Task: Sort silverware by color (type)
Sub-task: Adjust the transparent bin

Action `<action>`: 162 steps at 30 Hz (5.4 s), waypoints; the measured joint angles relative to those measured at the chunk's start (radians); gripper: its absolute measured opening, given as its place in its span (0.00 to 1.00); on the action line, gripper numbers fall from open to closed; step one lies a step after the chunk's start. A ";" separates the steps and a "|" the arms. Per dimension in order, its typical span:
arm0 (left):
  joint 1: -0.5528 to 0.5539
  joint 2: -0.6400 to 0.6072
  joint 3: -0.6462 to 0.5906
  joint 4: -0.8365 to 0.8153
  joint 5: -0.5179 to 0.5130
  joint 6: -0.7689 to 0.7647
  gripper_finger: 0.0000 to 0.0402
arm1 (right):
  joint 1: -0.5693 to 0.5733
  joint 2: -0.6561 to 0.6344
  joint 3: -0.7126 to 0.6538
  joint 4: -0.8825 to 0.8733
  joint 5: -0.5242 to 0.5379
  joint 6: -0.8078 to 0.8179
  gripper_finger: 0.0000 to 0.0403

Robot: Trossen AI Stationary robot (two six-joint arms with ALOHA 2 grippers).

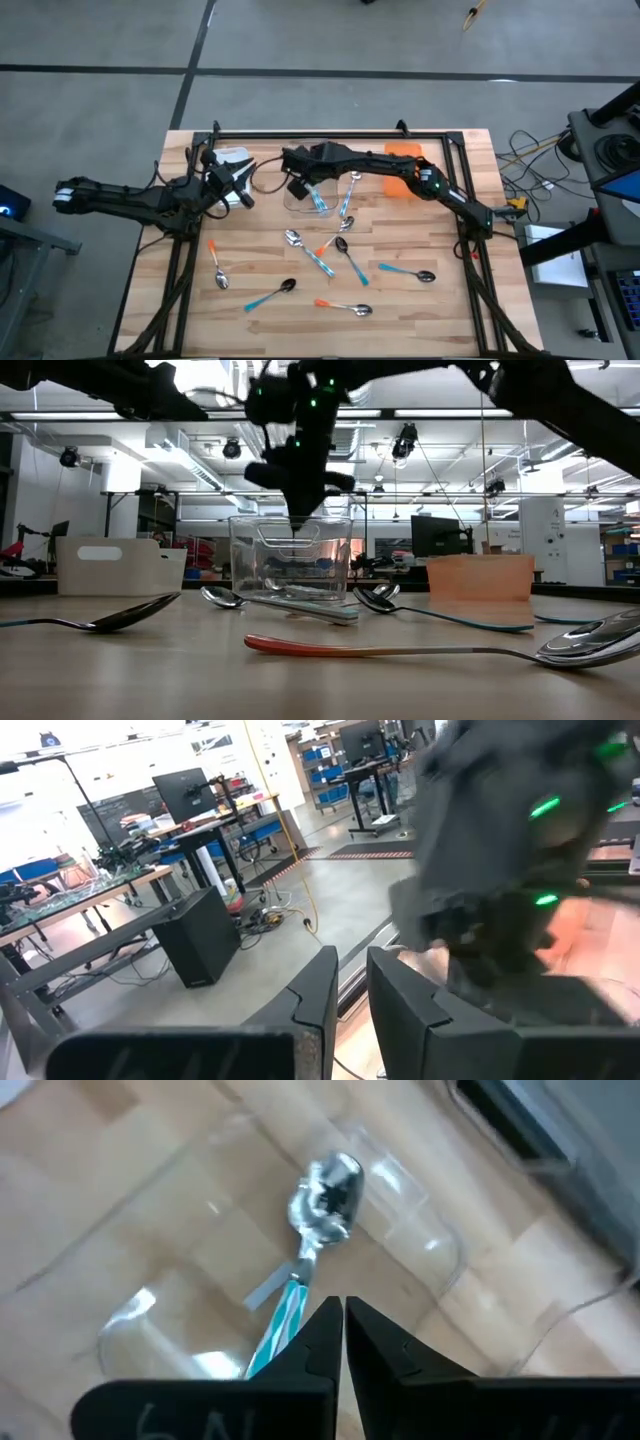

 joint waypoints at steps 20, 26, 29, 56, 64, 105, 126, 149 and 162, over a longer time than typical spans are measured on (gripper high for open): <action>0.000 0.000 0.000 -0.001 0.000 -0.007 0.10 | 0.105 -0.023 -0.005 0.216 -0.167 -0.475 0.02; 0.000 0.000 0.000 0.000 -0.003 -0.008 0.10 | 0.104 -0.023 -0.010 0.232 -0.173 -0.509 0.02; 0.000 0.000 0.000 0.000 -0.003 -0.008 0.10 | 0.104 -0.023 -0.022 0.233 -0.174 -0.527 0.02; 0.000 0.000 0.000 -0.002 0.000 -0.034 0.10 | 0.140 -0.231 -0.535 0.632 -0.355 -0.525 0.02; 0.000 0.000 0.000 -0.003 0.000 -0.125 0.10 | 0.144 -0.261 -0.634 0.780 -0.356 -0.531 0.02; 0.000 0.000 0.000 -0.048 0.073 -0.450 0.10 | 0.219 -0.337 -0.786 0.887 -0.358 -0.665 0.02; 0.000 0.000 0.000 -0.048 0.118 -0.499 0.10 | 0.214 -0.342 -0.832 0.855 -0.357 -0.649 0.02; -0.022 0.115 0.002 -0.055 0.442 -0.750 0.10 | 0.217 -0.341 -0.835 0.876 -0.357 -0.642 0.02; -0.147 0.342 0.227 -0.401 0.454 -0.771 0.10 | 0.256 -0.341 -0.834 0.854 -0.349 -0.603 0.02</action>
